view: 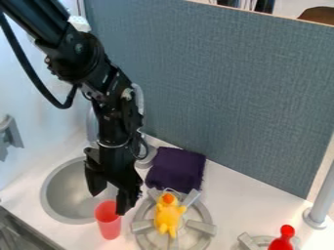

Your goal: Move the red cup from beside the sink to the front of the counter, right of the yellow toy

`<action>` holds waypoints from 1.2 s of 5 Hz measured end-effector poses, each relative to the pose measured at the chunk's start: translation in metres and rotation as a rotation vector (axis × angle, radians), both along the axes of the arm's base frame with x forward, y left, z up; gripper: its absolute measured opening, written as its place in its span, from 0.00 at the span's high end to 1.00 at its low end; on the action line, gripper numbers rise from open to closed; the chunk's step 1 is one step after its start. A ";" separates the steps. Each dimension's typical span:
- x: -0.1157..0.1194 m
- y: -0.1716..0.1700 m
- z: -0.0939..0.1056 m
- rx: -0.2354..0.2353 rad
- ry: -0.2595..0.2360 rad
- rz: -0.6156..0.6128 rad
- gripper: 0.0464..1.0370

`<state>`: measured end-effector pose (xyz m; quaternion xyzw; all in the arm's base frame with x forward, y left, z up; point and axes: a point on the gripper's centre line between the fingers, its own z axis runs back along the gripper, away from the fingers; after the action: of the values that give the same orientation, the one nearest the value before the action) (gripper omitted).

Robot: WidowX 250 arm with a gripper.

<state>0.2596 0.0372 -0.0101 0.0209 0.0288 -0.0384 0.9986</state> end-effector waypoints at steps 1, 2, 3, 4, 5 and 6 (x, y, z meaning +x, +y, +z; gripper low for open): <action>-0.004 0.000 -0.008 -0.004 0.026 0.003 0.03; 0.003 0.000 -0.017 -0.006 -0.019 -0.008 0.03; 0.003 -0.001 -0.030 -0.009 -0.009 -0.014 0.03; 0.006 0.000 -0.038 -0.005 0.001 0.001 0.03; 0.008 0.000 -0.045 -0.006 0.016 0.007 0.03; 0.009 0.001 -0.050 -0.001 0.031 0.017 0.03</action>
<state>0.2681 0.0383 -0.0599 0.0194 0.0444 -0.0304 0.9984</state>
